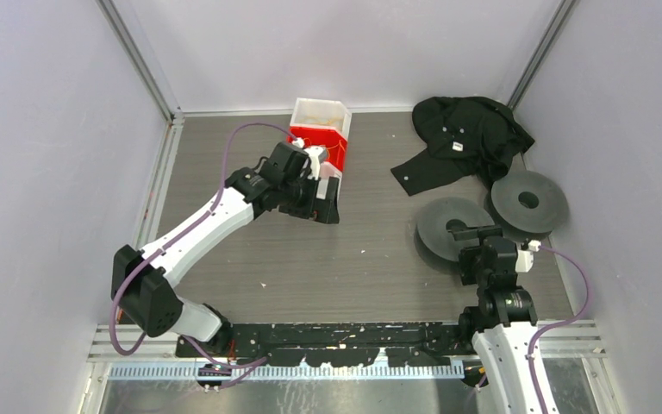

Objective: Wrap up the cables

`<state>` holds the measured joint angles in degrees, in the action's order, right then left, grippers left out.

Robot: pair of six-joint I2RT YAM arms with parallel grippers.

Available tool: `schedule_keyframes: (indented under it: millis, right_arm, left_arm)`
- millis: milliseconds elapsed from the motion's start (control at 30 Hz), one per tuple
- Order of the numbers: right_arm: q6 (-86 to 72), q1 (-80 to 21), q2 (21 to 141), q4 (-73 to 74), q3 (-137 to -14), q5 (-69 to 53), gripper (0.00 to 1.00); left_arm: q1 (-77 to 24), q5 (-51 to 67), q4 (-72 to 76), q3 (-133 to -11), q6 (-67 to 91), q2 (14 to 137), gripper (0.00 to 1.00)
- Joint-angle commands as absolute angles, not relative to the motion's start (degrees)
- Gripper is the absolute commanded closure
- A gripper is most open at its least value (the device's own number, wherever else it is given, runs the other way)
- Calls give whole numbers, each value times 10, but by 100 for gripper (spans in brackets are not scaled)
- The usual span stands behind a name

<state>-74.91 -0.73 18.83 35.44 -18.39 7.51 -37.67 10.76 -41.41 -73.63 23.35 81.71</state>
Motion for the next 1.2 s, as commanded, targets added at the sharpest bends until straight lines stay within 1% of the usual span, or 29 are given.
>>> schedule_keyframes:
  millis: [0,33,67,333,400,433,533,667,733,867,933,967,1067,1167]
  right_arm:
    - [-746,-8,176,333,-227,129,7]
    - [-746,-7,175,338,-232,136,11]
    - [-748,-8,175,342,-234,143,20]
    - [-760,-8,202,316,-226,144,76]
    - [-741,-8,221,307,-236,144,94]
    - [-719,-8,237,301,-248,143,99]
    - [-607,-8,318,297,-335,126,99]
    - [-457,-22,465,348,-517,93,100]
    - [-389,-75,528,380,-623,132,99]
    - [-278,-228,653,429,-774,279,99]
    - [-239,-284,711,427,-815,335,99]
    - [-218,-307,732,419,-826,353,99]
    - [-173,-361,785,386,-849,401,100]
    - [-116,-411,833,346,-857,448,99]
  left_arm:
    - [-386,121,-402,-766,227,822,0]
    - [-387,121,-401,-767,227,824,0]
    - [-389,121,-401,-768,227,824,0]
    - [-396,121,-400,-769,229,827,0]
    - [-397,120,-401,-768,230,825,0]
    - [-398,118,-402,-767,230,824,0]
    - [-397,105,-411,-770,227,817,0]
    - [-397,61,-432,-786,208,800,0]
    - [-397,35,-445,-802,197,792,0]
    - [-391,-28,-482,-837,190,780,0]
    - [-371,-55,-508,-855,214,777,0]
    - [-346,-50,-523,-863,229,775,0]
    - [-276,-5,-541,-867,274,762,0]
    - [-210,51,-536,-845,299,738,0]
